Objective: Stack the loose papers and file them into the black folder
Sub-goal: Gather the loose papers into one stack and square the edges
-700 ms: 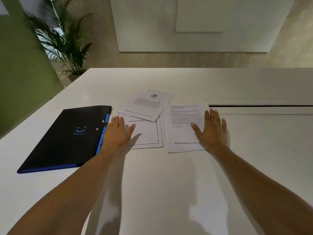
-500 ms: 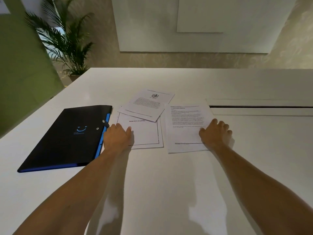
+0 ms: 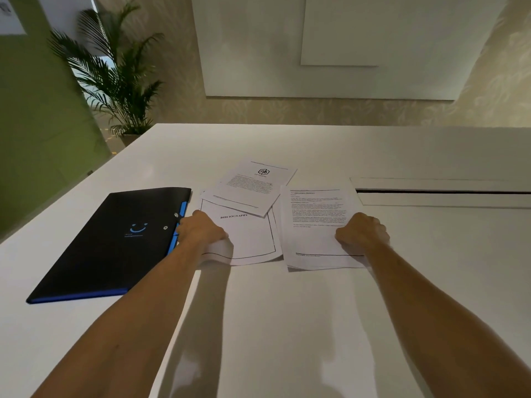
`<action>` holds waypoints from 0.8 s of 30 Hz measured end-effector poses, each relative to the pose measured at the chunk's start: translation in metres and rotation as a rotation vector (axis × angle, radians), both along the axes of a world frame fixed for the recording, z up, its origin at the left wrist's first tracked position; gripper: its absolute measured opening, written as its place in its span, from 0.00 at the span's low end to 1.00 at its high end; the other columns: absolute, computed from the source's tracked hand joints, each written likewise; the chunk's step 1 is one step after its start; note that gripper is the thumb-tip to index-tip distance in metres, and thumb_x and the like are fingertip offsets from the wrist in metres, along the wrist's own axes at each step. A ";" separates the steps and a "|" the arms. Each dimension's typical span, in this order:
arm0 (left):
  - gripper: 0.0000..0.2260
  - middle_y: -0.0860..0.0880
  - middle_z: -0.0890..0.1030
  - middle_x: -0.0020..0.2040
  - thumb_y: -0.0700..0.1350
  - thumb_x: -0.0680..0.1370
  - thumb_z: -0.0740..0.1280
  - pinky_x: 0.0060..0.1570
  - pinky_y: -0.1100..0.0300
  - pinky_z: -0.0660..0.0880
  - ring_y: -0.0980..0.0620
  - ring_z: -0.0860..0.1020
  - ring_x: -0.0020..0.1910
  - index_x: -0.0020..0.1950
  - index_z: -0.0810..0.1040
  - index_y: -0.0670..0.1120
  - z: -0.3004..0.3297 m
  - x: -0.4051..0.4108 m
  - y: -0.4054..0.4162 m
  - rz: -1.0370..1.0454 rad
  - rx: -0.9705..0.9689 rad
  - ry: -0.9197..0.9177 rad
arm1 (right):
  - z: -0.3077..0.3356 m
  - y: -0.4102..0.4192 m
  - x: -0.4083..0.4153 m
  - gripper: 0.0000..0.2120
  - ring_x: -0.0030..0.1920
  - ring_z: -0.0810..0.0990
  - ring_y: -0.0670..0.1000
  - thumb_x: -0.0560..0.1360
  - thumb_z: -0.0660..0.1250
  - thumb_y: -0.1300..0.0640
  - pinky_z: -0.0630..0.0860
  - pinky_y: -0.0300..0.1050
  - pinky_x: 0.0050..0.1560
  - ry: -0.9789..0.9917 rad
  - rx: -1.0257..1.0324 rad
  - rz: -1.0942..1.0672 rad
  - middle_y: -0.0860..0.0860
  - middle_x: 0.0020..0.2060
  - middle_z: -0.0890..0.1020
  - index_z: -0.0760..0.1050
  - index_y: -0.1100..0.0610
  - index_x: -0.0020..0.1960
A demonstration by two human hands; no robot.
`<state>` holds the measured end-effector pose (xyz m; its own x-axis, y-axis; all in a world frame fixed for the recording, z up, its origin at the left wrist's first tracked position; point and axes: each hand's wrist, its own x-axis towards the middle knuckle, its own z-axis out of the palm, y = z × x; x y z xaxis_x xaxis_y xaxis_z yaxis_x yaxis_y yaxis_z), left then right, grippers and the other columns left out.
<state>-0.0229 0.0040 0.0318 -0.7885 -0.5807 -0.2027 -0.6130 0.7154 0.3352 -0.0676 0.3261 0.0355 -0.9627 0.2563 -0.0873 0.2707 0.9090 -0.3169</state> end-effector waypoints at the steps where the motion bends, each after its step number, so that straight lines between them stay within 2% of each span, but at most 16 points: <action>1: 0.34 0.38 0.75 0.61 0.58 0.68 0.74 0.45 0.55 0.72 0.42 0.75 0.57 0.66 0.67 0.39 0.000 -0.001 0.000 -0.015 -0.003 -0.004 | 0.001 0.000 0.000 0.14 0.45 0.74 0.60 0.68 0.65 0.52 0.74 0.48 0.45 0.010 -0.008 0.014 0.57 0.45 0.77 0.77 0.59 0.50; 4: 0.36 0.40 0.75 0.61 0.55 0.70 0.73 0.43 0.57 0.72 0.43 0.76 0.58 0.69 0.63 0.37 0.002 -0.003 0.002 -0.045 0.023 -0.013 | 0.003 0.000 0.000 0.10 0.44 0.76 0.60 0.67 0.66 0.52 0.74 0.47 0.43 0.023 -0.032 0.040 0.57 0.44 0.79 0.74 0.58 0.44; 10: 0.39 0.40 0.73 0.63 0.53 0.69 0.76 0.44 0.56 0.72 0.43 0.75 0.59 0.71 0.60 0.38 0.001 -0.003 -0.003 -0.007 0.141 0.018 | 0.005 0.002 -0.003 0.12 0.41 0.76 0.58 0.67 0.71 0.51 0.73 0.45 0.40 0.044 0.008 0.076 0.55 0.41 0.79 0.73 0.57 0.43; 15: 0.41 0.40 0.73 0.64 0.54 0.69 0.76 0.47 0.55 0.73 0.42 0.75 0.60 0.73 0.59 0.38 -0.001 -0.001 -0.005 0.002 0.160 0.034 | 0.010 -0.003 -0.007 0.15 0.41 0.74 0.55 0.71 0.73 0.48 0.72 0.44 0.41 0.012 0.178 0.128 0.53 0.42 0.79 0.72 0.56 0.45; 20: 0.40 0.39 0.73 0.64 0.53 0.68 0.76 0.48 0.53 0.74 0.41 0.75 0.59 0.72 0.60 0.38 -0.005 0.003 -0.007 0.016 0.223 0.086 | 0.012 0.000 -0.007 0.21 0.52 0.80 0.58 0.69 0.75 0.45 0.72 0.45 0.43 0.000 0.103 0.097 0.56 0.50 0.82 0.74 0.59 0.51; 24: 0.39 0.39 0.73 0.64 0.52 0.70 0.76 0.47 0.54 0.72 0.41 0.75 0.60 0.72 0.60 0.38 -0.003 0.004 -0.005 0.015 0.237 0.082 | 0.013 0.002 -0.004 0.24 0.53 0.79 0.59 0.69 0.75 0.44 0.72 0.47 0.46 -0.040 0.046 0.070 0.56 0.52 0.81 0.74 0.60 0.56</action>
